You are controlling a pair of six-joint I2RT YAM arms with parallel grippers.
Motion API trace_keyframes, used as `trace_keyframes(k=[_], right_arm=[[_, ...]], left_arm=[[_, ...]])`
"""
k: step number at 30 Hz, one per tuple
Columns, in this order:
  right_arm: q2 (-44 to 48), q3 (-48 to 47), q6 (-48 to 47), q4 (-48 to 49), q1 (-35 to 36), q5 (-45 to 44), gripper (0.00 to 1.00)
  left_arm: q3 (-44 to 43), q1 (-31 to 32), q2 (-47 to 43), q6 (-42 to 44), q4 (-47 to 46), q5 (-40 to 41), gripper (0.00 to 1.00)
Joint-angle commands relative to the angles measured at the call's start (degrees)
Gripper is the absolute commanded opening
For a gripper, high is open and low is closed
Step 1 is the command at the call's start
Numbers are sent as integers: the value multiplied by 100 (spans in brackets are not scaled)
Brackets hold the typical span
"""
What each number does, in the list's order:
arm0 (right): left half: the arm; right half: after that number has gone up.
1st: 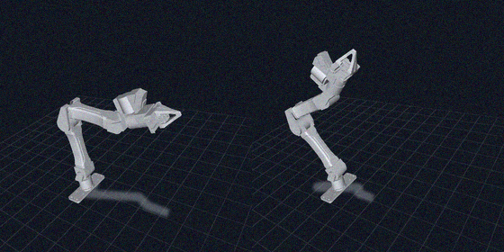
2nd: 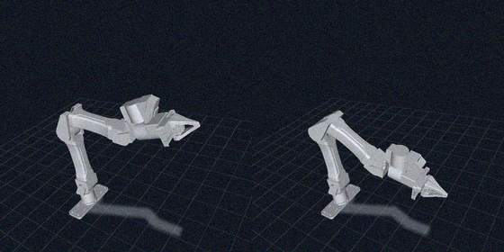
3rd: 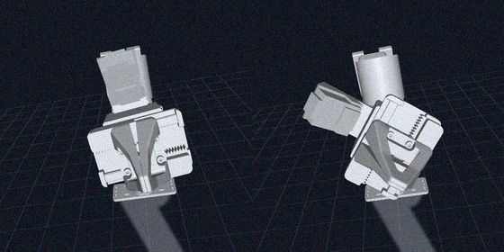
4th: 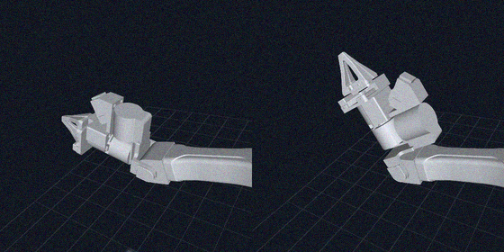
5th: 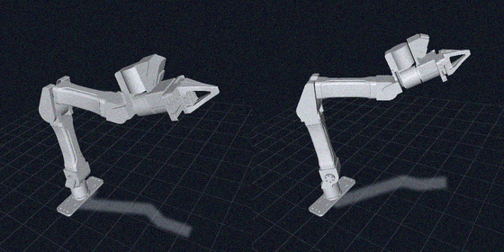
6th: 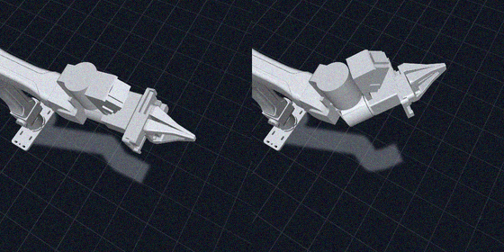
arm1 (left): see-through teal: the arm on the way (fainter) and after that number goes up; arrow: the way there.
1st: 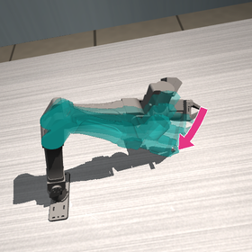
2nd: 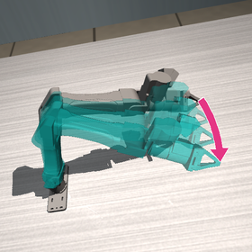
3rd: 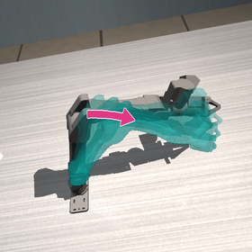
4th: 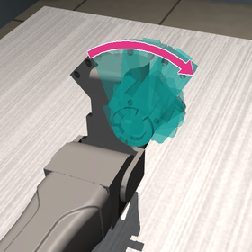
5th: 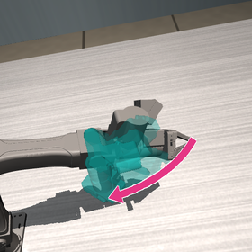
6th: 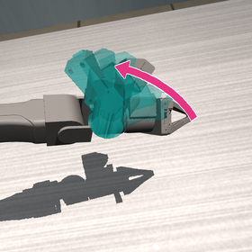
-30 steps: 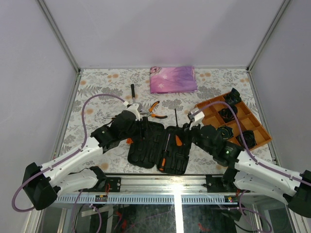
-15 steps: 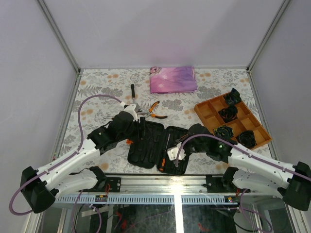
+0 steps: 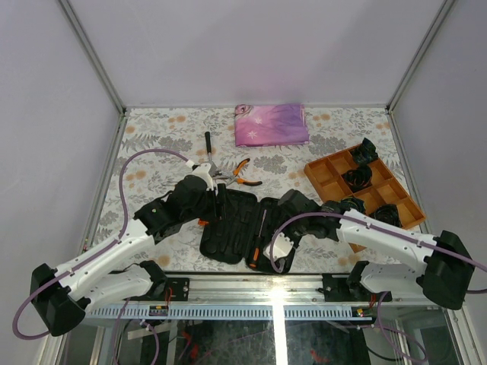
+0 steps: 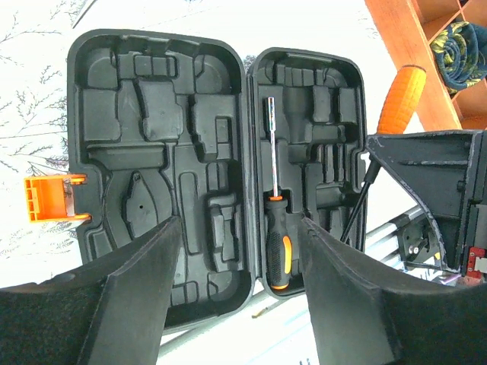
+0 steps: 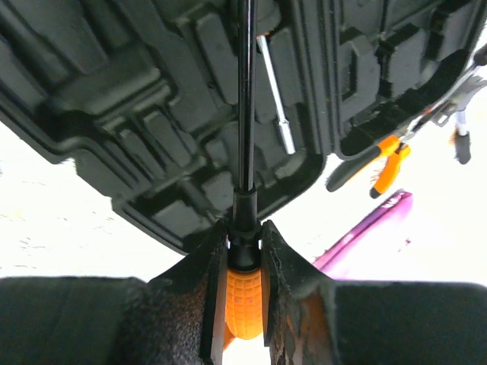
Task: Sort the tools into containers
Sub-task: Place the screwdriver in the storage box.
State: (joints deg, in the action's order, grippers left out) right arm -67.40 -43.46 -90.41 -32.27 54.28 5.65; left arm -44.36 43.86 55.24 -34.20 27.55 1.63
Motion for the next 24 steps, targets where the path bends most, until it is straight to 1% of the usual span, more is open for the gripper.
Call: trace_keyframes(k=[1, 14, 18, 21, 24], right_arm=[[-306, -631, -798, -392, 55, -345, 3], [-1196, -775, -947, -551, 190, -290, 5], [-1384, -791, -1001, -565, 188, -365, 8], [-1495, -792, -1009, -499, 191, -379, 14], [-1625, -833, -1009, -433, 188, -391, 24]], left_arm=[[-104, -13, -74, -81, 31, 122, 62], [-82, -14, -133, -61, 84, 137, 62], [-106, -16, -111, -69, 50, 118, 62], [-104, -11, -111, -70, 31, 98, 62], [-88, -13, -117, -61, 39, 94, 62]])
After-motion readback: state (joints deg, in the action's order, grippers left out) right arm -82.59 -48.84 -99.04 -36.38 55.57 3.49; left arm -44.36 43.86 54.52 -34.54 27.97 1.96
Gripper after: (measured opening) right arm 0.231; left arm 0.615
